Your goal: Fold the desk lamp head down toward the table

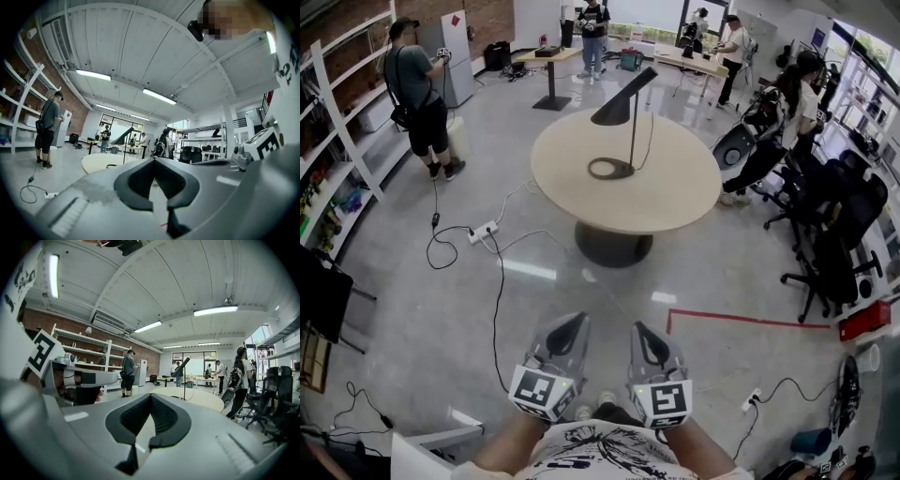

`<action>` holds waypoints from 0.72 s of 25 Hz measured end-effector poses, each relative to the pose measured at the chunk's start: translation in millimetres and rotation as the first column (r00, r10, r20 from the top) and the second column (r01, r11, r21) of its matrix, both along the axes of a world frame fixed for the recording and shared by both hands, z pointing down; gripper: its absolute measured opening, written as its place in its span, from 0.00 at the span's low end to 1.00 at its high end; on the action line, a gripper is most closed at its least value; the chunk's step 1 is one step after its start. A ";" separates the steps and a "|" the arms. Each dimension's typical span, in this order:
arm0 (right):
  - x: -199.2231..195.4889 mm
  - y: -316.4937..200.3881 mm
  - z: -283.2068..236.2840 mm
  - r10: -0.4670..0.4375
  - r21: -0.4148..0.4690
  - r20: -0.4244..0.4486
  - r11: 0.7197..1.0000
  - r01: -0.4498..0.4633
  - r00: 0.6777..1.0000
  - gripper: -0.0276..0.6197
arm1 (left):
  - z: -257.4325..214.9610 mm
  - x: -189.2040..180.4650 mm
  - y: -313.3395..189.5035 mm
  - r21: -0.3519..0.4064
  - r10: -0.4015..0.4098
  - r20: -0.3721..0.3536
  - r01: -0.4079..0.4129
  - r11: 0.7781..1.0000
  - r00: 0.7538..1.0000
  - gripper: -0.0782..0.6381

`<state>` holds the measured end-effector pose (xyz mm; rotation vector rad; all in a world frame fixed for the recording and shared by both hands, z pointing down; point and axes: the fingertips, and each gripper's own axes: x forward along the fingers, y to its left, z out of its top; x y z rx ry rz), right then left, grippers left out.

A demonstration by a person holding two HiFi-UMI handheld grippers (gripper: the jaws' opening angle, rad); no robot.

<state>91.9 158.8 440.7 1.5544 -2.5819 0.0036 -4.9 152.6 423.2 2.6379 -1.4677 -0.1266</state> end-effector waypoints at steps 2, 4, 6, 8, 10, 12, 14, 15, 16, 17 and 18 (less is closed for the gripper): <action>-3.5 0.8 0.0 -0.006 0.008 -0.006 1.000 0.006 1.000 0.05 | 1.4 -0.2 1.8 -0.004 0.008 0.006 -0.008 1.000 1.000 0.11; -4.9 0.8 -1.9 -0.013 0.005 -0.014 1.000 0.013 1.000 0.05 | 2.3 5.0 3.7 0.000 0.023 0.017 -0.023 1.000 1.000 0.11; -3.5 -0.9 -2.1 -0.013 0.002 -0.015 1.000 0.013 1.000 0.05 | 3.5 11.4 4.7 0.010 0.038 0.034 -0.038 0.999 0.999 0.11; -2.0 -2.7 -2.4 -0.010 0.004 -0.012 1.000 0.011 1.000 0.05 | 7.9 15.9 4.3 0.018 0.050 0.054 -0.051 0.999 0.997 0.11; -0.5 -3.8 -3.8 -0.007 0.004 -0.008 1.000 0.007 1.000 0.05 | 13.3 18.7 2.8 0.010 0.056 0.062 -0.057 0.998 0.996 0.11; -0.2 -5.7 -5.2 -0.009 0.008 -0.016 1.000 0.009 1.000 0.05 | 14.8 18.2 0.4 -0.010 0.055 0.054 -0.054 0.998 0.997 0.11; -1.8 -8.0 -5.0 -0.011 0.009 -0.025 1.000 0.011 1.000 0.05 | 14.9 15.7 -1.1 -0.018 0.052 0.047 -0.051 0.999 0.998 0.11; -2.6 -9.1 -4.2 -0.011 0.007 -0.026 1.000 0.012 1.000 0.05 | 15.3 14.9 -1.6 -0.020 0.051 0.047 -0.050 0.999 0.998 0.11; -3.3 -10.1 -3.3 -0.012 0.005 -0.027 1.000 0.012 1.000 0.05 | 15.6 15.0 -2.0 -0.021 0.053 0.049 -0.052 0.998 0.997 0.11; -3.8 -11.1 -2.7 -0.013 0.004 -0.028 1.000 0.013 1.000 0.05 | 15.3 15.5 -2.7 -0.019 0.054 0.051 -0.053 0.998 0.997 0.11; -4.1 -12.2 -2.3 -0.015 0.004 -0.029 1.000 0.015 0.999 0.05 | 14.7 16.1 -3.7 -0.013 0.054 0.051 -0.053 0.998 0.997 0.11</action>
